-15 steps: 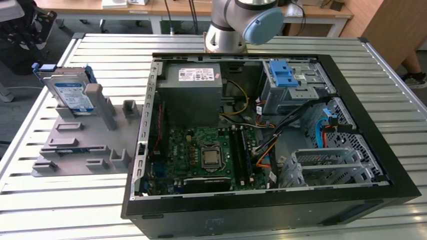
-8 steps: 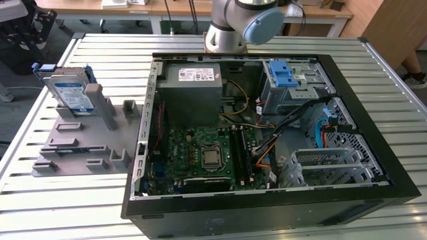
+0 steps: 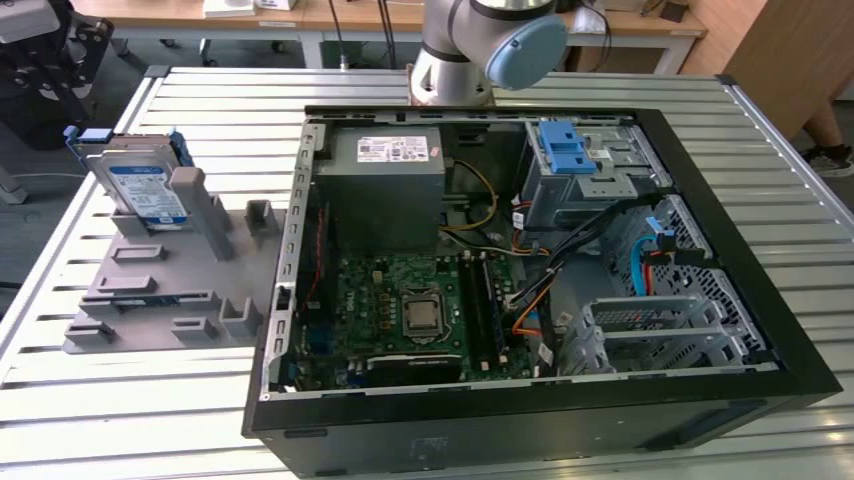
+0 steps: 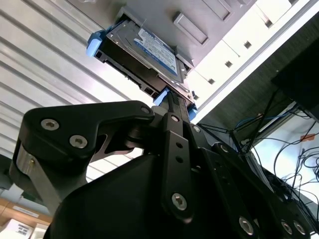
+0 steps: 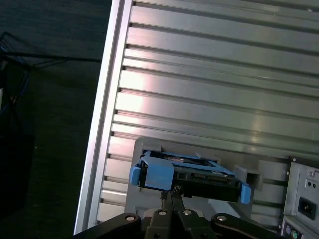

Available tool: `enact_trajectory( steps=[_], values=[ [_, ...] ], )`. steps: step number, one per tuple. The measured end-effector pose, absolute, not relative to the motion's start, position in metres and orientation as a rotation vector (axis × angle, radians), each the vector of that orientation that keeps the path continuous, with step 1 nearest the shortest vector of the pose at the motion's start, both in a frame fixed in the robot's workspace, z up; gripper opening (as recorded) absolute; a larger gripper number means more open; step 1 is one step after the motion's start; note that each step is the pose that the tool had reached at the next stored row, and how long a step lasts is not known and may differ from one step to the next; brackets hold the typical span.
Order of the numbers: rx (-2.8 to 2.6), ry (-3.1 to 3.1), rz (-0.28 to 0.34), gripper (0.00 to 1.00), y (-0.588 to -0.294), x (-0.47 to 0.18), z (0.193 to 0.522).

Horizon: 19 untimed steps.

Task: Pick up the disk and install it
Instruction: 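Pick up the disk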

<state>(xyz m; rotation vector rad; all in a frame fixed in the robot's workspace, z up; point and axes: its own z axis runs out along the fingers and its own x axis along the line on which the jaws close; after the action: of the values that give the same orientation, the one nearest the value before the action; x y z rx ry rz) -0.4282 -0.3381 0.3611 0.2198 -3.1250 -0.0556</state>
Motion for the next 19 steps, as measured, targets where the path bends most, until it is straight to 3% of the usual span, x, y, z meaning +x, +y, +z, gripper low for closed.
enact_trajectory(
  steps=[19],
  values=[
    [0.255,-3.122,-0.055,0.11,-0.3381,-0.4282,0.361]
  ],
)
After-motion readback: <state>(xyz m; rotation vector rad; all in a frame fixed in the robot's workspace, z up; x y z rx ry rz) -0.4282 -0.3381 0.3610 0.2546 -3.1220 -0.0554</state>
